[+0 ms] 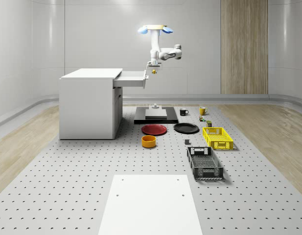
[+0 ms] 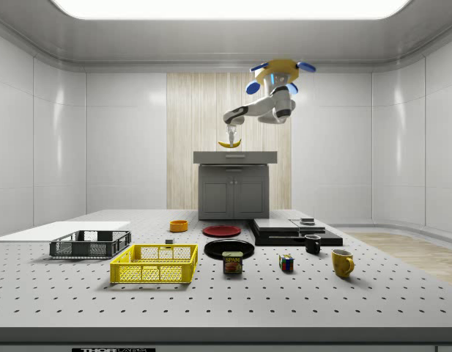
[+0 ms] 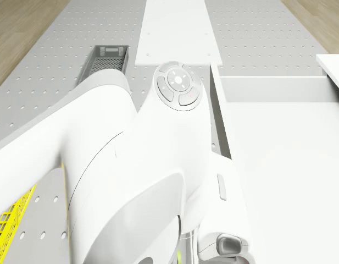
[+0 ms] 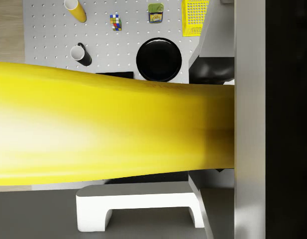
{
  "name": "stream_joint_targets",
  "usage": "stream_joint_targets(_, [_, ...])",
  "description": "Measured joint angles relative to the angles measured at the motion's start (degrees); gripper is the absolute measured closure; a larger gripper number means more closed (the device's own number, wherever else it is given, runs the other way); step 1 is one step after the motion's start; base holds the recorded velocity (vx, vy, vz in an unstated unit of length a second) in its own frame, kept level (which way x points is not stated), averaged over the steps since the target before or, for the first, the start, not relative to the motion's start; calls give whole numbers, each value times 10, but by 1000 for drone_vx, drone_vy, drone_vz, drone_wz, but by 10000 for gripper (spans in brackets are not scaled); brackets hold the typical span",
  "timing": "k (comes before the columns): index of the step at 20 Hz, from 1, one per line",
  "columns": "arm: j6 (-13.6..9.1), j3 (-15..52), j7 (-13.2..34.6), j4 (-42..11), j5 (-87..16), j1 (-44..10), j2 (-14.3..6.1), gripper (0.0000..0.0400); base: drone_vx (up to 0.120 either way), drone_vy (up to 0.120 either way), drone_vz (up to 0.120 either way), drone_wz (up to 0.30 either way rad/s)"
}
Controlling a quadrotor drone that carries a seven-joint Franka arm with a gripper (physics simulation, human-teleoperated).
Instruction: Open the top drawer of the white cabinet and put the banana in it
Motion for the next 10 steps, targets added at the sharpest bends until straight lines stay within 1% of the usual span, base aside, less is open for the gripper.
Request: stream_joint_targets(10, [0,0,0,0,0,0,0,200,0,-120,0,0])
